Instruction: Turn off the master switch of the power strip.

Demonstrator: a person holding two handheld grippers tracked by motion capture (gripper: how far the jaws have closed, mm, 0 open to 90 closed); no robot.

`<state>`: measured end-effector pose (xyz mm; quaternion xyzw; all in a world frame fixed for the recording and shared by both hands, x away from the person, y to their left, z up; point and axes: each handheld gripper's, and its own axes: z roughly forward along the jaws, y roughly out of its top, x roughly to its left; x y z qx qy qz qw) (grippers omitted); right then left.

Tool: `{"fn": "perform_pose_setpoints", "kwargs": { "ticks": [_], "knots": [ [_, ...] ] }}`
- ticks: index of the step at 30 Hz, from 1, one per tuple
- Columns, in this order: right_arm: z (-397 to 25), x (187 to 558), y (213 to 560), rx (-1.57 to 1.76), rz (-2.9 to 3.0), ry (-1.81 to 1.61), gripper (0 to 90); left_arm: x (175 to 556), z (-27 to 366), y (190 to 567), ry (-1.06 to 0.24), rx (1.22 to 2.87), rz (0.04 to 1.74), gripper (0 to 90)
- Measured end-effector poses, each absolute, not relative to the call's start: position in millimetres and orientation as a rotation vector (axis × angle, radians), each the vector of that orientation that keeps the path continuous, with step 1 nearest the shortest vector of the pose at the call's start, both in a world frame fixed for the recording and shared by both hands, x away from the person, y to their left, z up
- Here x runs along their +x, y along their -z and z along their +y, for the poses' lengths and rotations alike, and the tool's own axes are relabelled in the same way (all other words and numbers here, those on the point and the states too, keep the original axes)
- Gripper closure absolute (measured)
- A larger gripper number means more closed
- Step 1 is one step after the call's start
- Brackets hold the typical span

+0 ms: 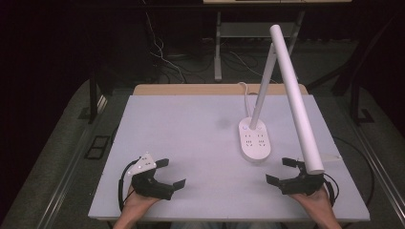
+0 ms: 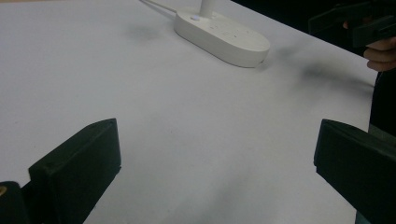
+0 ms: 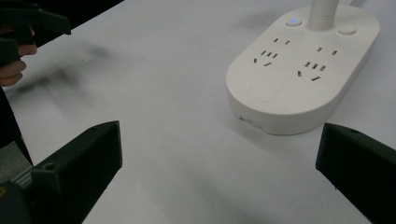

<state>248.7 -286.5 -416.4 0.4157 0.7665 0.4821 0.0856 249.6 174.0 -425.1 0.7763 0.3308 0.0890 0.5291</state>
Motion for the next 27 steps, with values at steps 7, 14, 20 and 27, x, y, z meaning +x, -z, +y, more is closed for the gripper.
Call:
{"fn": "perform_pose_setpoints", "kwargs": {
  "ticks": [7, 14, 20, 27],
  "knots": [
    [-286.9, 247.9, 417.8, 1.248, 2.291, -1.431, 0.0, 250.7, 172.3, 424.4, -0.203, 1.865, 0.778, 0.0],
    [-287.1, 248.0, 418.8, 1.244, 2.296, -1.423, 0.0, 252.8, 167.0, 422.9, -0.187, 1.894, 0.773, 0.0],
    [-287.5, 248.3, 419.5, 1.252, 2.297, -1.419, 0.0, 255.9, 163.5, 416.4, -0.173, 1.924, 0.741, 0.0],
    [-289.3, 247.6, 418.6, 1.260, 2.283, -1.419, 0.0, 259.7, 161.0, 409.0, -0.175, 1.940, 0.721, 0.0]
  ]
}}
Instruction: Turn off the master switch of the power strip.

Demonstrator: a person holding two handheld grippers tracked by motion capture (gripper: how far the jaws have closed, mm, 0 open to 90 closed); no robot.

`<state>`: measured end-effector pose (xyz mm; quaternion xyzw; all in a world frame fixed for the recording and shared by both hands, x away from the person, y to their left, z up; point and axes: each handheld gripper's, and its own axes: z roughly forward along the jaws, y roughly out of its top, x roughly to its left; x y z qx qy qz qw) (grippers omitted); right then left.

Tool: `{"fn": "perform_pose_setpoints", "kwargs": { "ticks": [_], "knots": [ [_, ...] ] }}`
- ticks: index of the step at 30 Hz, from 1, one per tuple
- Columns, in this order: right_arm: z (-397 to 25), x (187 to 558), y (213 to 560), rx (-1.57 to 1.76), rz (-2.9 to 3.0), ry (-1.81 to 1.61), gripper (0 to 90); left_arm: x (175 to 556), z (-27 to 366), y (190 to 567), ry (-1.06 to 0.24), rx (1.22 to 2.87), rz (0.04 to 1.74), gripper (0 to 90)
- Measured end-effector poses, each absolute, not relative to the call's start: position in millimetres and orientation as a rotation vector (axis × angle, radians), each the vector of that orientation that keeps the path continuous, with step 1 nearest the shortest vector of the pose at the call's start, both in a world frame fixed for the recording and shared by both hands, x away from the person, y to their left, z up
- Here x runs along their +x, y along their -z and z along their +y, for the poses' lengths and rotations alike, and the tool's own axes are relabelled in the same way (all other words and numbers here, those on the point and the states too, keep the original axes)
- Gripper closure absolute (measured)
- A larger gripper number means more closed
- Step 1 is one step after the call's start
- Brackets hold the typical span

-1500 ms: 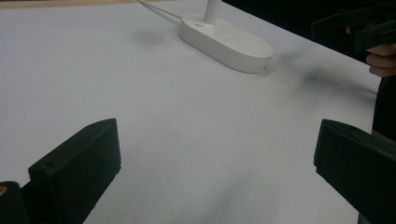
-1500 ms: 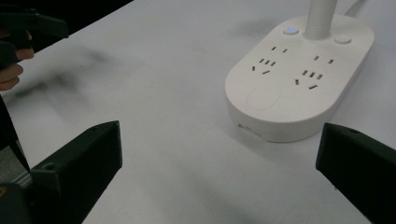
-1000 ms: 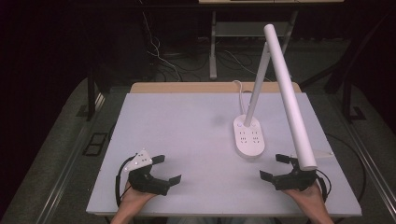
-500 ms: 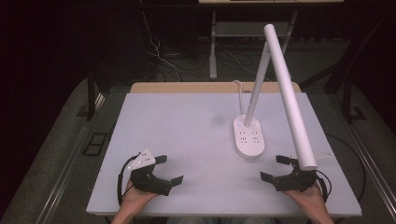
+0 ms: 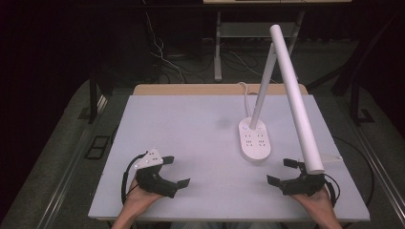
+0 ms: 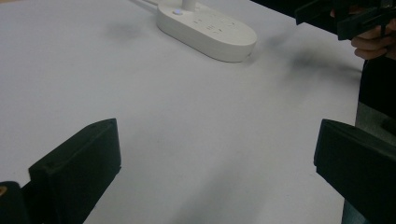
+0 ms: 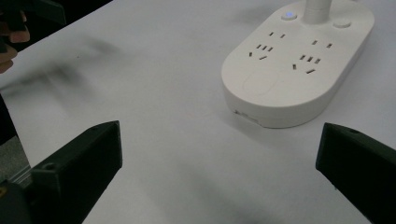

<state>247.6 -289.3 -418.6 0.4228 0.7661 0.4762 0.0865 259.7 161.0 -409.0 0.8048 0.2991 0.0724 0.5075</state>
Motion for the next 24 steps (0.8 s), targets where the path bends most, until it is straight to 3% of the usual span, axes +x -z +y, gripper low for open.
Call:
{"fn": "perform_pose_setpoints", "kwargs": {
  "ticks": [24],
  "knots": [
    [-291.4, 247.5, 417.8, 1.276, 2.263, -1.409, 0.0, 282.5, 145.5, 387.5, -0.111, 2.010, 0.689, 1.1]
  ]
}}
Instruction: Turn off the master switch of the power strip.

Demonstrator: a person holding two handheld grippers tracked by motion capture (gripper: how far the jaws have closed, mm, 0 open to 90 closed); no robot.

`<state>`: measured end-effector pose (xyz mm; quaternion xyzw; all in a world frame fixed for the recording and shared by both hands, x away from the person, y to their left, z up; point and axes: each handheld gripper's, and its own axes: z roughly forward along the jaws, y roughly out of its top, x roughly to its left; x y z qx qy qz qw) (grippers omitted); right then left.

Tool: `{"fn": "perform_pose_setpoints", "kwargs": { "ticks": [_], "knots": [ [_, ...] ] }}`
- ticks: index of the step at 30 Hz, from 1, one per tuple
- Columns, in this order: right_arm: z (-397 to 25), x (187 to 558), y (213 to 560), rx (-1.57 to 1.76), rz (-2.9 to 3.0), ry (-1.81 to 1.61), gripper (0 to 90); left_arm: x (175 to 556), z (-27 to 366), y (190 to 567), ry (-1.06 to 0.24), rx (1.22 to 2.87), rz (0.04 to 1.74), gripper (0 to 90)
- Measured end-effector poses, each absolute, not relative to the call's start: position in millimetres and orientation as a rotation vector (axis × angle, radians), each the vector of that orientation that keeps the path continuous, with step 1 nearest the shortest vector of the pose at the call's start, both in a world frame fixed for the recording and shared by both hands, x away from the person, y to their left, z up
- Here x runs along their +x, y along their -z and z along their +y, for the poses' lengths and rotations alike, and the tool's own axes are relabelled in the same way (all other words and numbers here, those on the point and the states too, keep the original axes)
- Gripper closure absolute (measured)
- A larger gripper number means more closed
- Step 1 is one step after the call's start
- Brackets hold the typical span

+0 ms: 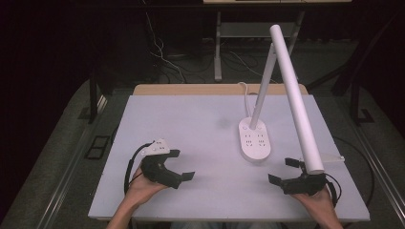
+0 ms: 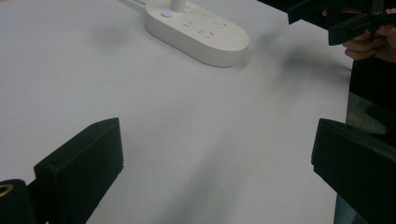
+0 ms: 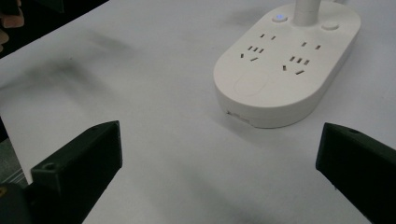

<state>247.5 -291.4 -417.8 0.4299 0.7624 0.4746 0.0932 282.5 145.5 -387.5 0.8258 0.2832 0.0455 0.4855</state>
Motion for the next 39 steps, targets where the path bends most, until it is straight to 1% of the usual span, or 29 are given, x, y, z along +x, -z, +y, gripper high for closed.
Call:
{"fn": "perform_pose_setpoints", "kwargs": {
  "ticks": [19, 39],
  "knots": [
    [-289.6, 247.6, 419.0, 1.258, 2.283, -1.371, 0.0, 305.0, 127.2, 369.6, -0.118, 2.084, 0.633, 1.9],
    [-290.6, 247.3, 418.7, 1.254, 2.289, -1.378, 0.0, 328.1, 107.3, 351.2, -0.119, 2.122, 0.596, 2.1]
  ]
}}
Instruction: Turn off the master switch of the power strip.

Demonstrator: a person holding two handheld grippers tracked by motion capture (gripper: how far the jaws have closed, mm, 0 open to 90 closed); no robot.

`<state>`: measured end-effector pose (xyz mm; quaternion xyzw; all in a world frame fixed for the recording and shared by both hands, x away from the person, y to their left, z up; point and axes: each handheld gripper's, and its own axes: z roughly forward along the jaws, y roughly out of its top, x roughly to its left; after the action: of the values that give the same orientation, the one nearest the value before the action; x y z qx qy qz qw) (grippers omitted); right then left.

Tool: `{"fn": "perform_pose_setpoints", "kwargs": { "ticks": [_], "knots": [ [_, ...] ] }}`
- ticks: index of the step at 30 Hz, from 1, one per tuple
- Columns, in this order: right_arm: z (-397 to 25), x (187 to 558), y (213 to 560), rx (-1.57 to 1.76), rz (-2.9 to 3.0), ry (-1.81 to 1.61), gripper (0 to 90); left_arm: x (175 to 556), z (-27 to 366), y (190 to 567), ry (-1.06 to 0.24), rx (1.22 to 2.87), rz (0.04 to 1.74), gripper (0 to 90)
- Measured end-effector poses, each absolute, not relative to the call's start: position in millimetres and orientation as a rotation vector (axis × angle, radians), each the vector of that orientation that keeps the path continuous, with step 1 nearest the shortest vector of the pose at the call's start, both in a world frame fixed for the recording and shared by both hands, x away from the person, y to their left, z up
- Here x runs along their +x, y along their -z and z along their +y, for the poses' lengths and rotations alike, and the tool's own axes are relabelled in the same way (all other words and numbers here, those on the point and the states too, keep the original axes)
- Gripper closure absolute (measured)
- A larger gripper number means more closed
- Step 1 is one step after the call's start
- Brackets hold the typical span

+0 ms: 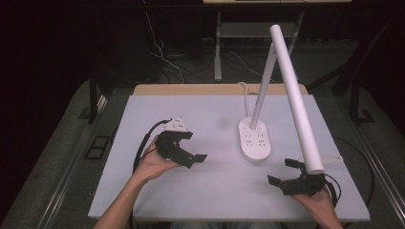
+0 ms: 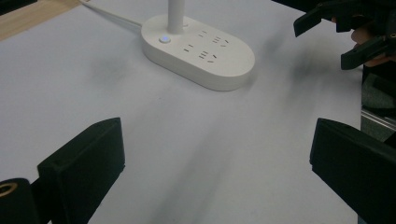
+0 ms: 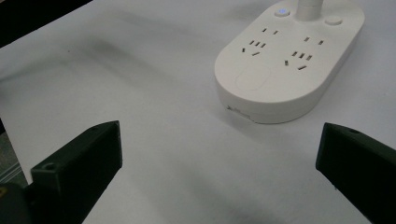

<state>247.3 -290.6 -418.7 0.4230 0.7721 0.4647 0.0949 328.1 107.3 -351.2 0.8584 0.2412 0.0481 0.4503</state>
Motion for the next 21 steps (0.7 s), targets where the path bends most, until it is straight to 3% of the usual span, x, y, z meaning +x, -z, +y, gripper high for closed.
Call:
{"fn": "perform_pose_setpoints", "kwargs": {
  "ticks": [21],
  "knots": [
    [-292.7, 246.8, 418.4, 1.270, 2.286, -1.384, 0.0, 357.6, 93.6, 345.8, -0.114, 2.174, 0.596, 2.7]
  ]
}}
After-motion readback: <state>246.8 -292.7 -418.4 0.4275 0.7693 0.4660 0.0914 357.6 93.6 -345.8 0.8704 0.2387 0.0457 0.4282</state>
